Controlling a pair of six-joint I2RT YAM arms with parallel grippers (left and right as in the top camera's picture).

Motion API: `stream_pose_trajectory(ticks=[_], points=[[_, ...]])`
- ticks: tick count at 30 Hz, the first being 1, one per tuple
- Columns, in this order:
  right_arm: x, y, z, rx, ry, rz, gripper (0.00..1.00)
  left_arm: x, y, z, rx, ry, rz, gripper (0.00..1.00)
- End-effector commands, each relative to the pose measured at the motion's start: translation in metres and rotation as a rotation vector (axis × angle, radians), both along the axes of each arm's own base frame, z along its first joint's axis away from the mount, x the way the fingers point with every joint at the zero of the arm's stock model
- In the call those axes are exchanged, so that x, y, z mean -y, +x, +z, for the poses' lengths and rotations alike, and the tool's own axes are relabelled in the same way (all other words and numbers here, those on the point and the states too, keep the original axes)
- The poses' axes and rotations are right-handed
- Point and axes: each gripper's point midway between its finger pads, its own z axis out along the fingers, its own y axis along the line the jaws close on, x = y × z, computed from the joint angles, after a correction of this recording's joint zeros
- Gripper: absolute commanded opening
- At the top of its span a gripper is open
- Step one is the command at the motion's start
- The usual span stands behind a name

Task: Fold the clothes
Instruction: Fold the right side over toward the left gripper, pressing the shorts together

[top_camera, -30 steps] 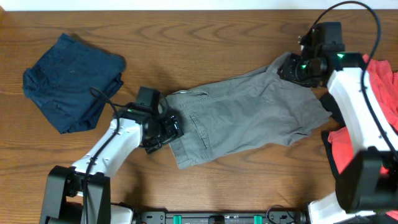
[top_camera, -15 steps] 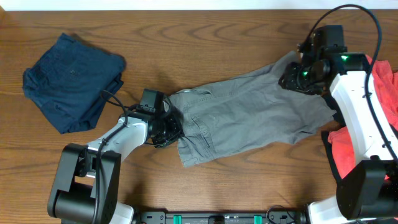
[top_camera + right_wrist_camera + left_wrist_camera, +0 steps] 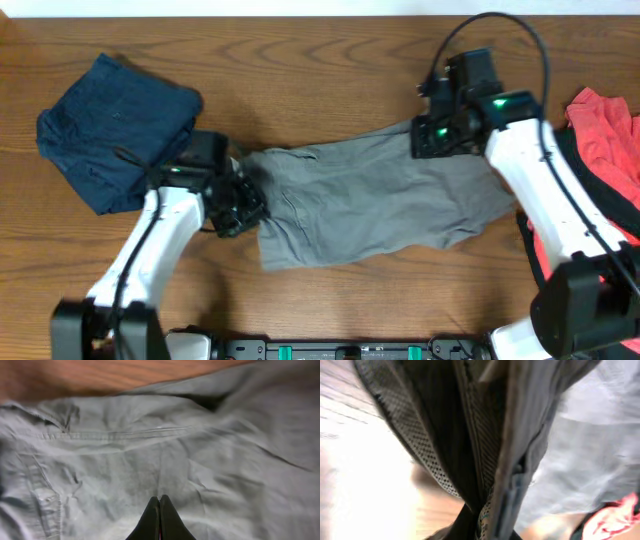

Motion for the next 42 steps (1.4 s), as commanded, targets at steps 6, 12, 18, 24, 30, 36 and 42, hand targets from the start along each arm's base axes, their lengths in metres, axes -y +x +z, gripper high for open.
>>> stream_pose_trajectory(ticks=[6,12,18,24,30,36,42], points=[[-0.086,-0.046,-0.079,-0.179,0.082,0.181,0.01,-0.003,0.016,0.063,0.122,0.022,-0.047,0.06],[-0.144,-0.079,-0.129,-0.25,0.087,0.285,0.01,-0.002,0.027,0.091,0.19,0.025,-0.078,0.06],[-0.195,-0.105,-0.162,-0.249,0.121,0.38,0.01,-0.009,0.039,0.123,0.262,0.073,-0.076,0.06],[-0.232,-0.111,-0.156,-0.166,0.174,0.445,0.01,-0.013,0.05,0.149,0.334,0.099,-0.063,0.06],[-0.225,-0.104,-0.143,-0.173,0.169,0.423,0.01,-0.015,0.048,0.148,0.32,0.113,-0.061,0.06],[-0.182,-0.058,-0.072,-0.078,0.166,0.345,0.01,-0.023,0.042,0.142,0.286,0.159,-0.056,0.06],[-0.082,-0.03,-0.04,-0.065,0.005,0.14,0.01,-0.023,0.04,0.141,0.278,0.158,-0.057,0.06]])
